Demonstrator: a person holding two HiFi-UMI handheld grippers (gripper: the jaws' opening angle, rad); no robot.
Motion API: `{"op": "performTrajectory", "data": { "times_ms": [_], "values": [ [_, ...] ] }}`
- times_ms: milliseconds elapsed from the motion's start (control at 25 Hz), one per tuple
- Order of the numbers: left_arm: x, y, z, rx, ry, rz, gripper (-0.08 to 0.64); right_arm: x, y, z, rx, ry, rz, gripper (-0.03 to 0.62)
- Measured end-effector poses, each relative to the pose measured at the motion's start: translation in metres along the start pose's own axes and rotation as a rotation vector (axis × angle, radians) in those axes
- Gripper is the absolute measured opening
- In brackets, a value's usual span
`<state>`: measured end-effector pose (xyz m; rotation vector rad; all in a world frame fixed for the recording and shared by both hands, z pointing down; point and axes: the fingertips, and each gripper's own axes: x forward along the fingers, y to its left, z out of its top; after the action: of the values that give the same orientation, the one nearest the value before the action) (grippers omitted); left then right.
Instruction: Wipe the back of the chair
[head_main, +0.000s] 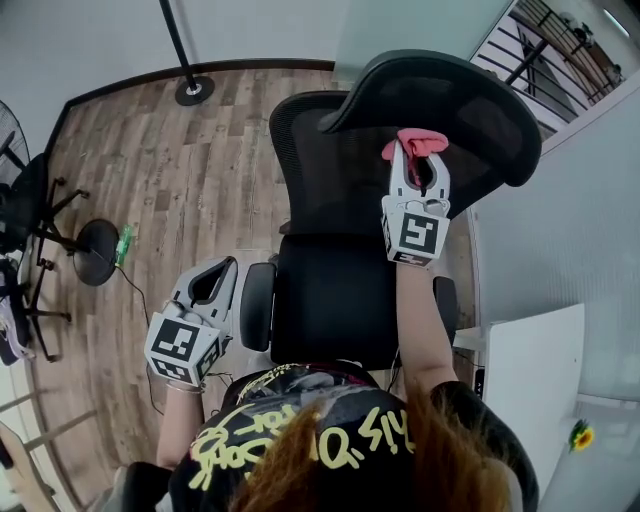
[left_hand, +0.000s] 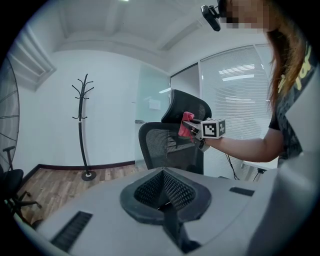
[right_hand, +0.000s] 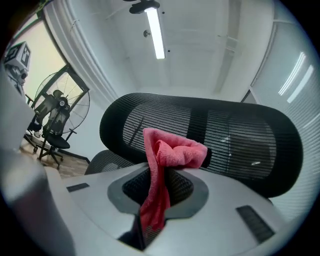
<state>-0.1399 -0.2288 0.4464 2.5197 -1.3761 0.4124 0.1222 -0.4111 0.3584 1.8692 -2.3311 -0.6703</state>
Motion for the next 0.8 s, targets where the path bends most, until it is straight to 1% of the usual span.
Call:
{"op": "performTrajectory", "data": {
  "times_ms": [240,480,600,800],
  "values": [
    [-0.006,0.012,-0.002,-0.005,-0.006,0.014,-0.008,0.008,0.024,0.005,0.031,0.003,0.023,0.061],
    [-0.006,0.014,-0.001,-0.005,-0.015,0.016,-0.008,0.01,0.041,0.011,0.072,0.003,0.047,0.061],
    [-0.006,0.014,-0.002,-0.005,-0.015,0.01,-0.008,0.013,0.056,0.015,0.104,-0.004,0.071,0.061],
    [-0.009,0.013,0.001,-0.002,-0.017,0.004,-0.008,0.016,0.087,0.028,0.146,-0.02,0.14,0.061]
  ]
}}
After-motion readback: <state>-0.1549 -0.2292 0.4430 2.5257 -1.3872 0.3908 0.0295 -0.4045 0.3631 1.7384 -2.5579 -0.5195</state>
